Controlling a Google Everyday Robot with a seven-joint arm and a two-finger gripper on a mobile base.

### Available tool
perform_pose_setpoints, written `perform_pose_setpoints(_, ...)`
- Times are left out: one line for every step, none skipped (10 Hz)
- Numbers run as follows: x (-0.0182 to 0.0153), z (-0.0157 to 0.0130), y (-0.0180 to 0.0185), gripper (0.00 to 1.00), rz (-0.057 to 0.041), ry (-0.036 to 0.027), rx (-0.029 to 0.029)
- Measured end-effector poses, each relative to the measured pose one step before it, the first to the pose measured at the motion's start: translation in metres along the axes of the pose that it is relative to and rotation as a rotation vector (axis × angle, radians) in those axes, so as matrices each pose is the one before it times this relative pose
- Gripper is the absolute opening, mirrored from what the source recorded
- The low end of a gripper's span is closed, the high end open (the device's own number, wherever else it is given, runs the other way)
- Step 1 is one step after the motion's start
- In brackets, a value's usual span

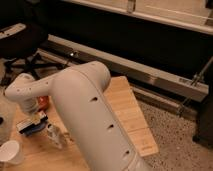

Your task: Place the eraser on the white sponge

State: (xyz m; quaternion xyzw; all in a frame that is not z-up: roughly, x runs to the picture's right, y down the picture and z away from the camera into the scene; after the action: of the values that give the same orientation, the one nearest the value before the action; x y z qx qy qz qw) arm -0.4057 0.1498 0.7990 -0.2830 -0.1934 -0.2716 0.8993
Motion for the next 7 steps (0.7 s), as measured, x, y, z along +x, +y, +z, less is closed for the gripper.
perform_pose_setpoints(-0.00258, 0.0018, 0.00499, 0.32, 0.00493, -0.00741, -0.02108)
perform_pose_setpoints(-0.00093, 0.00047, 0.00225, 0.42, 0.00176, -0.00341, -0.01171)
perform_pose_setpoints(-0.00023, -0.00013, 0.00098, 0.5, 0.0009, -0.00184, -0.00664)
perform_pose_setpoints(-0.00068, -0.0008, -0.00006, 0.58, 0.00086, -0.003, -0.0041)
perform_pose_setpoints(-0.00019, -0.00069, -0.00017, 0.6, 0.00102, -0.00187, -0.00397)
perform_pose_setpoints(-0.00016, -0.00016, -0.00017, 0.6, 0.00082, -0.00206, -0.00352)
perform_pose_setpoints(-0.00027, -0.00009, -0.00036, 0.6, 0.00004, -0.00151, -0.00135)
